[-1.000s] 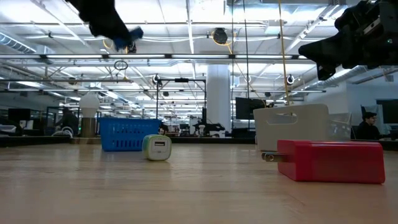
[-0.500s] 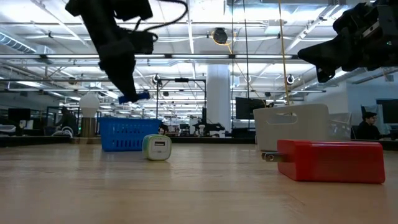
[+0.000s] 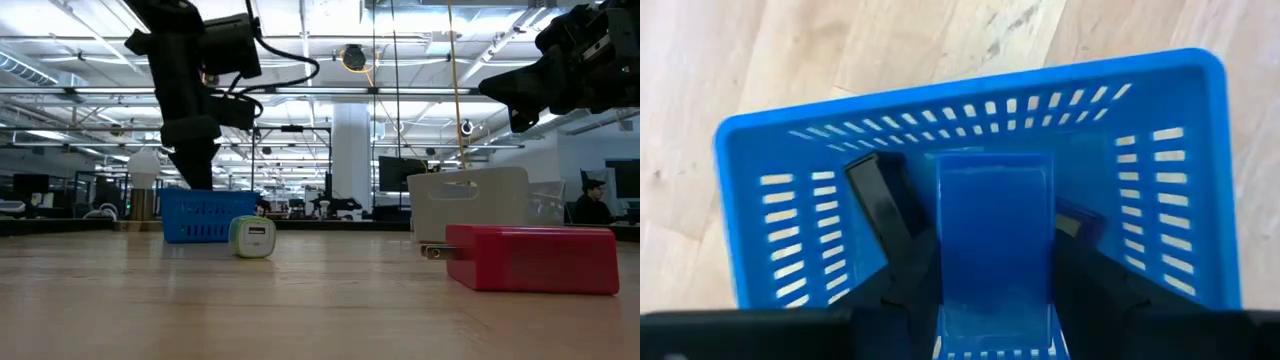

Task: Pick & Place Office items
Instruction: Put the blue digital timer into the blue bin, then put the red charger adapter into the grey bin

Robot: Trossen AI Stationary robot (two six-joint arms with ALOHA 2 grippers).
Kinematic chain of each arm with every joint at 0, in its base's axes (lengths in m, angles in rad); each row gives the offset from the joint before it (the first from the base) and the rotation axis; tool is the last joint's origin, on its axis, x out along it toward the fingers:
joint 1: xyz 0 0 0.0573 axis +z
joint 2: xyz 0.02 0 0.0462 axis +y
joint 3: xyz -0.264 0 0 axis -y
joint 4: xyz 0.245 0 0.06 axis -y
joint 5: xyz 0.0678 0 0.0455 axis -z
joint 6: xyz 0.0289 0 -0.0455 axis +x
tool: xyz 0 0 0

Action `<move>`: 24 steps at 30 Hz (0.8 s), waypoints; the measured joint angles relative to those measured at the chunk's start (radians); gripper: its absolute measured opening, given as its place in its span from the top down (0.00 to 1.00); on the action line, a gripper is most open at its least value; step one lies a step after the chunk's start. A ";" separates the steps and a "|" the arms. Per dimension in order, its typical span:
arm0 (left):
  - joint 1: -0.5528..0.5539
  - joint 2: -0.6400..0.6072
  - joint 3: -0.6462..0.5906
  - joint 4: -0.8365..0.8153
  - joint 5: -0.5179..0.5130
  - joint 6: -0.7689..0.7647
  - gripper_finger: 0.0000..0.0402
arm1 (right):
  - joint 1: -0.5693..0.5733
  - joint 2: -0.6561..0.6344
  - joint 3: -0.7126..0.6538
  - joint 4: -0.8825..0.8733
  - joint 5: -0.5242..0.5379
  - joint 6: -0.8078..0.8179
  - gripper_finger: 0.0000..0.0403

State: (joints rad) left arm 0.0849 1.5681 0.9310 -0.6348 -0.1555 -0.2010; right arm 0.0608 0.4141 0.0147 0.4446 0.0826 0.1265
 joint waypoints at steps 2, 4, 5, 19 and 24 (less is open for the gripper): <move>0.000 0.018 0.000 0.004 0.000 0.006 0.63 | 0.000 0.000 0.000 0.000 0.000 0.000 0.96; 0.000 0.038 0.000 0.003 0.001 0.007 0.63 | 0.000 0.000 0.000 0.000 0.000 0.000 0.96; 0.000 0.047 0.000 0.003 0.001 0.008 0.63 | 0.000 0.000 0.000 0.000 0.000 0.000 0.96; 0.000 0.069 0.000 0.007 0.001 0.015 0.61 | 0.000 0.000 0.000 0.000 -0.001 0.000 0.96; 0.000 0.069 0.000 0.007 0.001 0.008 0.37 | 0.000 0.000 0.000 0.000 -0.001 0.000 0.96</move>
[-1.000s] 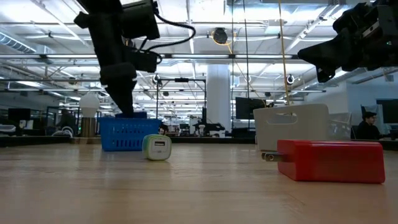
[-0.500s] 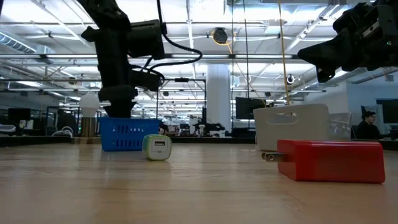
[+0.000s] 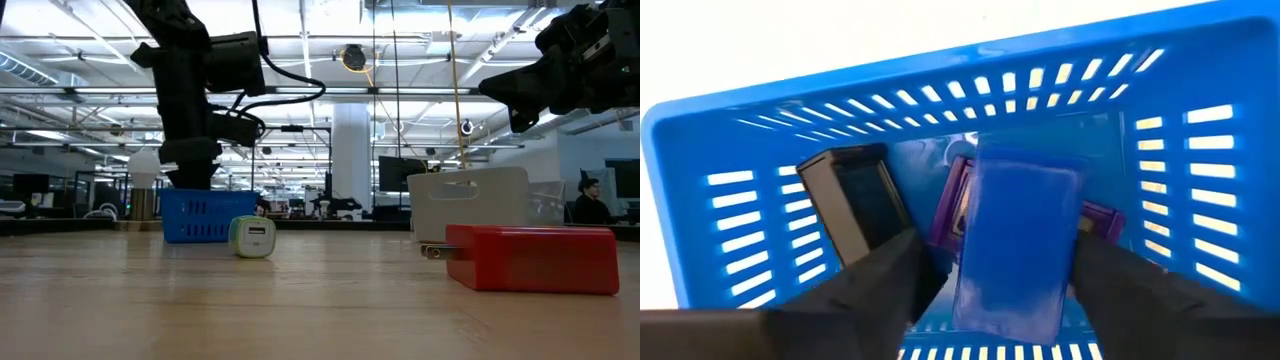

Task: Pick & Place Office items
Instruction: Put the red charger adapter into the grey bin

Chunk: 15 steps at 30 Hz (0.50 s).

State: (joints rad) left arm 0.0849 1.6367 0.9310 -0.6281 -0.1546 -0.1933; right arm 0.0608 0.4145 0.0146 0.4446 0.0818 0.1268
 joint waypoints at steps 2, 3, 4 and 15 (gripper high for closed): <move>0.000 0.000 0.000 0.000 0.000 0.002 0.30 | 0.000 0.000 0.000 0.000 0.000 0.000 0.96; 0.000 0.000 0.000 0.000 0.000 0.009 0.28 | 0.000 0.000 0.000 0.000 0.000 0.000 0.96; 0.000 0.000 0.000 -0.001 -0.001 0.021 0.27 | 0.000 0.000 0.000 0.000 0.000 0.000 0.96; -0.007 -0.122 0.078 -0.157 -0.001 0.089 0.32 | 0.000 0.000 0.000 0.000 0.000 0.000 0.96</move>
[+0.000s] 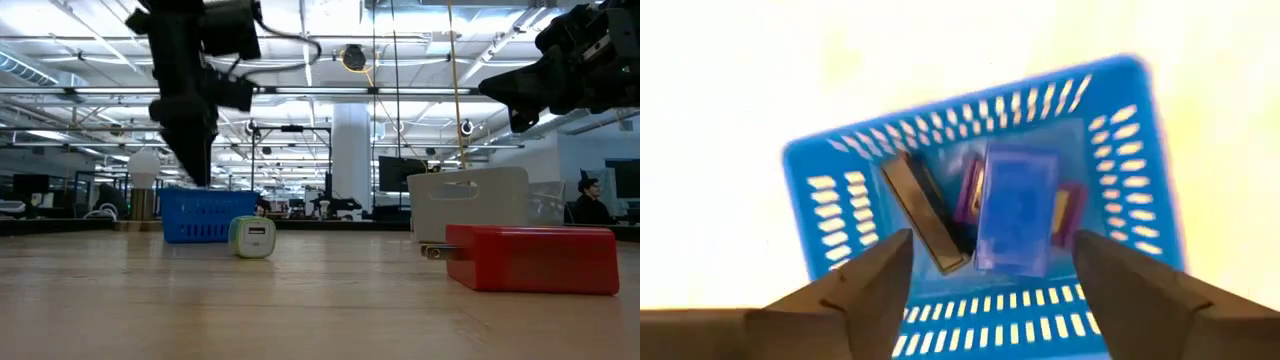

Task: Pick & Place Office items
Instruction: Put the red charger adapter into the grey bin

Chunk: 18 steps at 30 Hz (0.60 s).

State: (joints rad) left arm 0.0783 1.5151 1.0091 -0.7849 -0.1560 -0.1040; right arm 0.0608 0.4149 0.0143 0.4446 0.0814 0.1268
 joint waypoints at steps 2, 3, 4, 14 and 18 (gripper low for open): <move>-0.011 -0.057 0.007 0.004 -0.001 0.024 0.38 | 0.000 0.000 0.000 0.000 0.000 0.000 0.96; -0.019 -0.089 0.008 0.009 -0.001 0.037 0.41 | 0.000 0.000 0.000 0.000 0.000 0.002 0.96; -0.026 -0.122 0.008 0.012 0.000 0.047 0.45 | 0.000 0.000 0.000 0.000 0.000 0.003 0.96; -0.121 -0.500 0.008 0.059 -0.001 0.076 0.88 | 0.000 0.000 0.000 -0.001 -0.003 0.000 0.96; -0.170 -0.649 -0.002 0.093 -0.007 0.076 0.99 | 0.000 0.000 0.000 -0.001 -0.002 0.000 0.96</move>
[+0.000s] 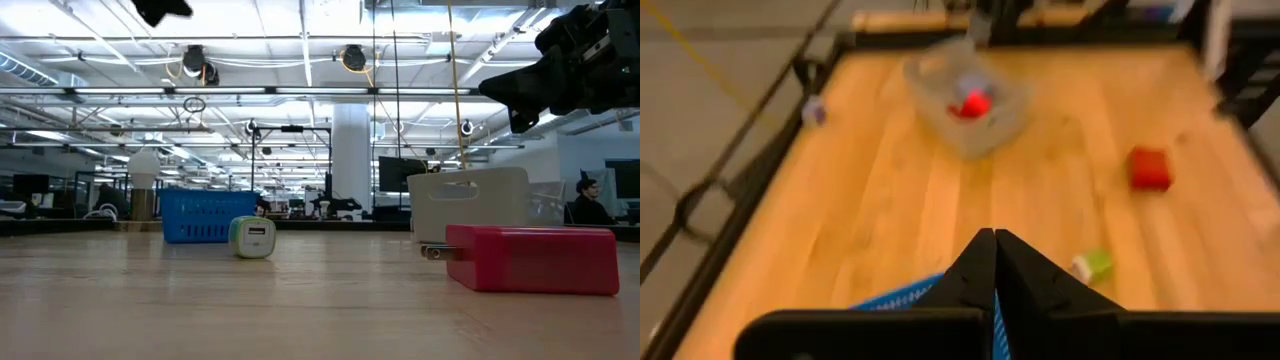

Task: Pick & Place Office items
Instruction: Put the red charger adapter into the grey bin

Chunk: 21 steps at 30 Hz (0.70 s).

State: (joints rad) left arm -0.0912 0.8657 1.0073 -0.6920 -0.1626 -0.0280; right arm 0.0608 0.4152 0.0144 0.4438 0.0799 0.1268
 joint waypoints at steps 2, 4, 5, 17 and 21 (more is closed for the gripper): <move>-0.028 -0.070 -0.021 0.013 -0.021 0.003 0.98 | 0.000 0.000 0.000 0.000 0.000 0.000 0.96; -0.055 -0.137 -0.054 0.044 -0.054 0.011 0.98 | 0.000 0.000 0.000 0.000 0.001 0.000 0.96; -0.067 -0.173 -0.077 0.068 -0.068 0.018 0.99 | 0.000 0.000 0.000 0.000 0.001 0.000 0.96; -0.097 -0.548 -0.517 0.450 -0.068 0.151 0.99 | 0.000 0.000 0.000 0.000 0.001 0.000 0.96; -0.082 -0.647 -0.621 0.501 -0.065 0.138 0.99 | 0.000 0.000 0.000 0.000 0.001 0.000 0.96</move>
State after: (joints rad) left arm -0.1730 0.2184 0.3865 -0.1915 -0.2280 0.1098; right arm 0.0608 0.4155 0.0144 0.4438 0.0811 0.1265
